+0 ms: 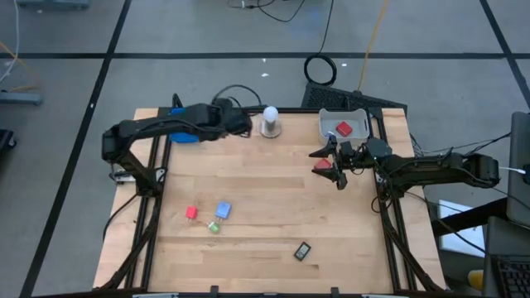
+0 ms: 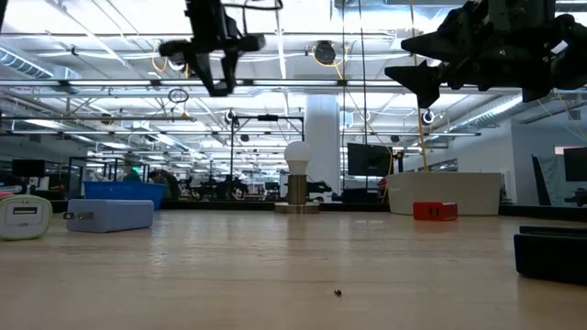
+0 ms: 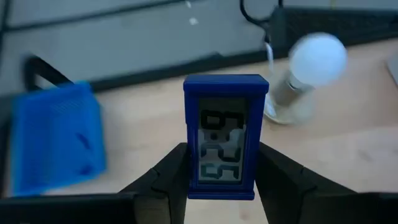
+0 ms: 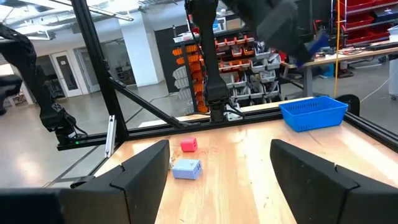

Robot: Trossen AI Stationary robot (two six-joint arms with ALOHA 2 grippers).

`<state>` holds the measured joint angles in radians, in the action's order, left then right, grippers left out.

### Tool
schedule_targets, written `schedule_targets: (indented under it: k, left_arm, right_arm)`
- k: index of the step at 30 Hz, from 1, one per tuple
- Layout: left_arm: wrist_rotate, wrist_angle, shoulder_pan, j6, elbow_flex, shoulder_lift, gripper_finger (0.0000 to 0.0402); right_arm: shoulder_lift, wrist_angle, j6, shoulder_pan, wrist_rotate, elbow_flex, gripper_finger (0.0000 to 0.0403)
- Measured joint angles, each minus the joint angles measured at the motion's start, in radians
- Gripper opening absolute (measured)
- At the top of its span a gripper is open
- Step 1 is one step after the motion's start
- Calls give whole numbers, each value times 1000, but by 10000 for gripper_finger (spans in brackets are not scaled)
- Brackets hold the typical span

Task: Pick & Place Office items
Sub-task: Put the blue digital clock into the blue bin

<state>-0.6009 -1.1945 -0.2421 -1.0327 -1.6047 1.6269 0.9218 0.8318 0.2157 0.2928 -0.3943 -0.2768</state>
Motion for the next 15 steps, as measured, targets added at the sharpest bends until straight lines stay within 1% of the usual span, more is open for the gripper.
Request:
schedule_targets:
  k: [3,8,12,15]
  left_arm:
    - [-30,-22,-22,32,0,-46,150]
    - [-43,-57,-69,86,0,-106,169]
    - [-81,-72,-106,139,-1,-154,148]
    - [-89,-117,-144,147,-1,-176,147]
  right_arm:
    - [0,1,0,0,0,0,270]
    - [0,0,0,0,0,0,270]
    - [0,0,0,0,0,0,270]
    - [0,1,0,0,0,0,270]
